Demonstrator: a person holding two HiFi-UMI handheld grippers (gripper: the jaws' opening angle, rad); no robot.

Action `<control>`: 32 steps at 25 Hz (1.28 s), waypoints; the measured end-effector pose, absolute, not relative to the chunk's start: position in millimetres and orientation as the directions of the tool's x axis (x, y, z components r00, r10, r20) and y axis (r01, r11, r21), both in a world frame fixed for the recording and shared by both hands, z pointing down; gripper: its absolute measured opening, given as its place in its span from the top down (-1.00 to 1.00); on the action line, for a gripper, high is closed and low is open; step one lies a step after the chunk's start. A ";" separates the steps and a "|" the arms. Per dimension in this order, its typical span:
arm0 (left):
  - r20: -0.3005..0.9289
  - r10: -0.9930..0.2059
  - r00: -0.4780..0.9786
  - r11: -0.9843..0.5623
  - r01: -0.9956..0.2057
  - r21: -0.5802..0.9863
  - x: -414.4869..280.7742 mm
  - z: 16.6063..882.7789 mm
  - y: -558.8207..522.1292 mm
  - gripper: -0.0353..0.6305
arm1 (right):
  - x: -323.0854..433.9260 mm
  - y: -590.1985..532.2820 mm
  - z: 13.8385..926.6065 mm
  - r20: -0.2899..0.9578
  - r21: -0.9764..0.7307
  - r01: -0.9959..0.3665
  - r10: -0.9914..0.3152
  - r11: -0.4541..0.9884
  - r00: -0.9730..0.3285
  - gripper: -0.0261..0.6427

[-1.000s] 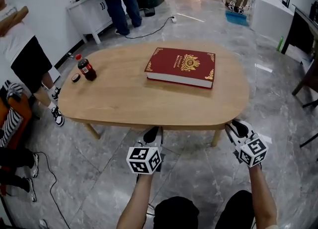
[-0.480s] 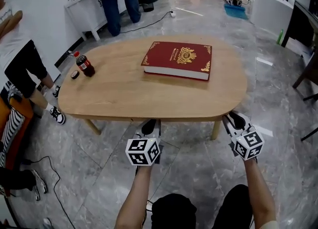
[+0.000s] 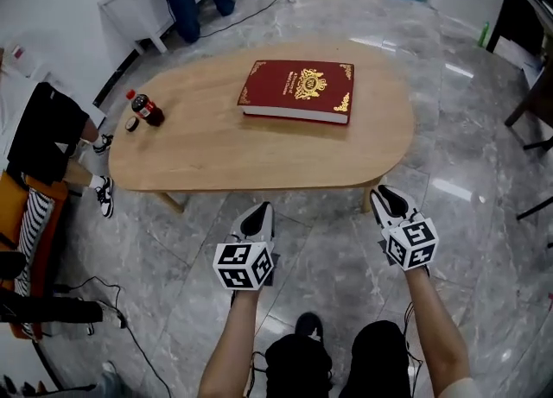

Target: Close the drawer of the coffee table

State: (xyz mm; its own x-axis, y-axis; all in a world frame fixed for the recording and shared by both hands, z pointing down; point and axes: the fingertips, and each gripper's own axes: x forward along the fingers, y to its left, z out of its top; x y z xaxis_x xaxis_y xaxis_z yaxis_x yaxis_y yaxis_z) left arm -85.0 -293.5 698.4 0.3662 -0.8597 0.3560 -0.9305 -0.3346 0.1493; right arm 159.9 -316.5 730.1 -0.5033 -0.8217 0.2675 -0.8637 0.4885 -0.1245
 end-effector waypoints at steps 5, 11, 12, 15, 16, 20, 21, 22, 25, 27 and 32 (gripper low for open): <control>0.421 -0.838 0.347 -0.310 -0.938 0.156 -85.3 647.6 -254.4 0.87 | 141.0 -277.2 692.0 0.343 -0.166 -0.843 -0.772 0.511 -0.535 0.66; 0.461 -0.821 0.336 -0.287 -0.942 0.176 -79.8 565.9 -219.0 0.87 | 129.0 -240.8 610.1 0.398 -0.184 -0.836 -0.738 0.517 -0.544 0.67; 0.464 -0.819 0.337 -0.286 -0.941 0.179 -76.4 551.9 -215.0 0.87 | 129.4 -236.3 595.0 0.402 -0.192 -0.840 -0.740 0.507 -0.538 0.67; 0.487 -0.806 0.337 -0.281 -0.942 0.185 -65.3 513.3 -200.3 0.87 | 127.1 -220.1 549.8 0.415 -0.212 -0.851 -0.744 0.481 -0.524 0.67; 0.496 -0.800 0.338 -0.282 -0.941 0.186 -61.1 500.0 -195.0 0.87 | 125.4 -214.4 534.3 0.420 -0.212 -0.852 -0.742 0.480 -0.522 0.67; 0.534 -0.771 0.348 -0.299 -0.937 0.179 -46.5 441.8 -167.2 0.87 | 121.1 -189.4 476.6 0.443 -0.237 -0.858 -0.735 0.456 -0.513 0.67; 0.542 -0.764 0.351 -0.304 -0.936 0.177 -44.3 427.4 -159.6 0.87 | 120.7 -183.6 463.5 0.448 -0.251 -0.863 -0.738 0.438 -0.505 0.68; 0.548 -0.759 0.353 -0.307 -0.935 0.176 -42.6 413.4 -152.0 0.87 | 120.1 -177.6 450.4 0.451 -0.266 -0.867 -0.740 0.421 -0.498 0.68; 0.558 -0.756 0.343 -0.293 -0.939 0.180 -42.7 372.9 -129.8 0.87 | 114.4 -157.1 410.7 0.459 -0.296 -0.868 -0.738 0.398 -0.495 0.69; 0.556 -0.763 0.330 -0.275 -0.944 0.183 -45.4 345.8 -116.7 0.87 | 108.3 -143.0 384.8 0.460 -0.307 -0.864 -0.733 0.399 -0.501 0.70; 0.541 -0.781 0.313 -0.243 -0.950 0.198 -44.4 288.8 -72.9 0.87 | 101.8 -96.3 328.7 0.464 -0.313 -0.860 -0.724 0.404 -0.509 0.70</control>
State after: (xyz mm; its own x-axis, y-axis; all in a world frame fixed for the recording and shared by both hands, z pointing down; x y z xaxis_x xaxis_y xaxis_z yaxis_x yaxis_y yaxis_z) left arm -44.4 -72.9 288.8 0.3127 -0.7808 0.5409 -0.9496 -0.2433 0.1978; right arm 101.8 -96.3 328.7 -0.5095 -0.7244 0.4644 -0.8596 0.4040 -0.3128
